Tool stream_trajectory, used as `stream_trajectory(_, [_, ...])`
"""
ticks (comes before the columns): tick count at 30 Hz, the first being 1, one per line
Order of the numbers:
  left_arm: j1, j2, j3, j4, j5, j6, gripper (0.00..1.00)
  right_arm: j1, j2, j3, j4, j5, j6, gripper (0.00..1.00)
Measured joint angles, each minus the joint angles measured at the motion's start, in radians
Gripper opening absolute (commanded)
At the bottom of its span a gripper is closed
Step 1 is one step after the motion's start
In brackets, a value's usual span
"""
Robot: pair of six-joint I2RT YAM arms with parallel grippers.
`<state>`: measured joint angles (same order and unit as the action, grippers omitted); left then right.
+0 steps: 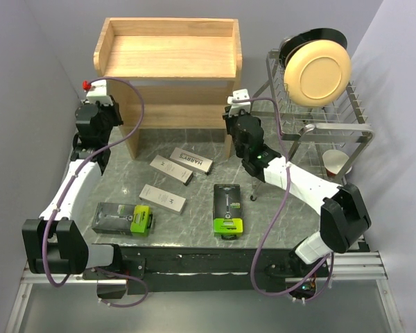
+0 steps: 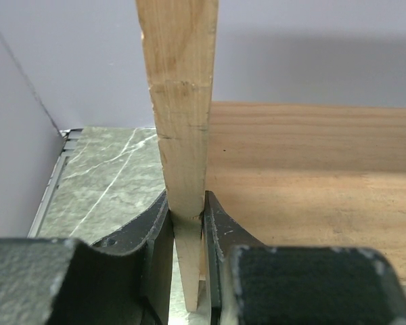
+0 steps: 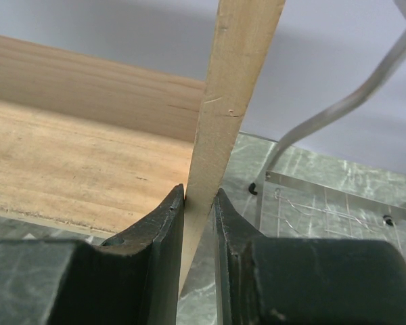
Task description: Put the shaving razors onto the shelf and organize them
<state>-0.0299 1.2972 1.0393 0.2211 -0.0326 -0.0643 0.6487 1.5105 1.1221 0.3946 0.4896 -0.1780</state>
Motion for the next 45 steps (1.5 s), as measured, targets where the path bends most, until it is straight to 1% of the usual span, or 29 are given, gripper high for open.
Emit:
stream_trajectory(21, [-0.041,0.016,-0.002,0.031,0.001,-0.005,0.07,0.01,-0.011,-0.011,-0.003,0.106,-0.026,0.0])
stream_trajectory(22, [-0.043,0.017,-0.002,0.034,0.0,-0.007,0.09,0.01,-0.011,-0.011,-0.003,0.109,-0.026,0.0])
stream_trajectory(23, [-0.044,0.017,-0.003,0.035,-0.002,-0.008,0.24,0.01,-0.012,-0.011,-0.004,0.112,-0.026,0.04])
stream_trajectory(24, [-0.046,0.017,-0.003,0.035,-0.008,-0.009,0.31,0.01,-0.013,-0.011,-0.006,0.11,-0.026,0.08])
stream_trajectory(25, [-0.048,0.016,-0.003,0.033,-0.014,-0.012,0.38,0.01,-0.014,-0.011,-0.007,0.107,-0.026,0.19])
stream_trajectory(26, [-0.049,0.014,-0.003,0.029,-0.02,-0.013,0.54,0.01,-0.015,-0.011,-0.01,0.103,-0.026,0.25])
stream_trajectory(28, [-0.056,0.004,-0.003,-0.001,-0.01,-0.037,0.64,0.01,-0.022,-0.011,-0.022,0.09,-0.028,0.37])
stream_trajectory(29, [-0.069,-0.006,-0.005,-0.029,-0.008,-0.041,0.99,0.01,-0.024,-0.011,-0.028,0.084,-0.034,0.41])
stream_trajectory(30, [-0.08,-0.018,-0.005,-0.057,-0.01,-0.041,0.99,0.013,-0.026,-0.011,-0.034,0.08,-0.046,0.45])
stream_trajectory(31, [-0.085,-0.031,-0.005,-0.085,-0.006,-0.036,1.0,0.02,-0.028,-0.01,-0.046,0.078,-0.064,0.52])
stream_trajectory(33, [-0.1,-0.074,-0.006,-0.182,0.016,-0.052,1.0,0.044,-0.031,0.003,-0.086,0.078,-0.088,0.57])
stream_trajectory(34, [-0.109,-0.099,-0.01,-0.222,0.031,-0.056,0.99,0.058,-0.034,0.013,-0.115,0.083,-0.095,0.62])
stream_trajectory(35, [-0.116,-0.135,-0.017,-0.259,0.042,-0.058,1.0,0.074,-0.04,0.02,-0.147,0.081,-0.098,0.67])
stream_trajectory(37, [-0.125,-0.222,-0.04,-0.323,0.071,-0.067,1.0,0.1,-0.059,0.027,-0.201,0.063,-0.09,0.72])
stream_trajectory(39, [-0.125,-0.31,-0.061,-0.371,0.099,-0.081,0.99,0.126,-0.088,0.031,-0.26,0.036,-0.071,0.73])
stream_trajectory(41, [-0.124,-0.4,-0.085,-0.41,0.14,-0.098,1.0,0.143,-0.121,0.031,-0.31,0.005,-0.048,0.76])
stream_trajectory(45, [-0.124,-0.483,-0.134,-0.486,0.224,-0.123,1.0,0.179,-0.2,-0.002,-0.367,-0.076,0.014,0.77])
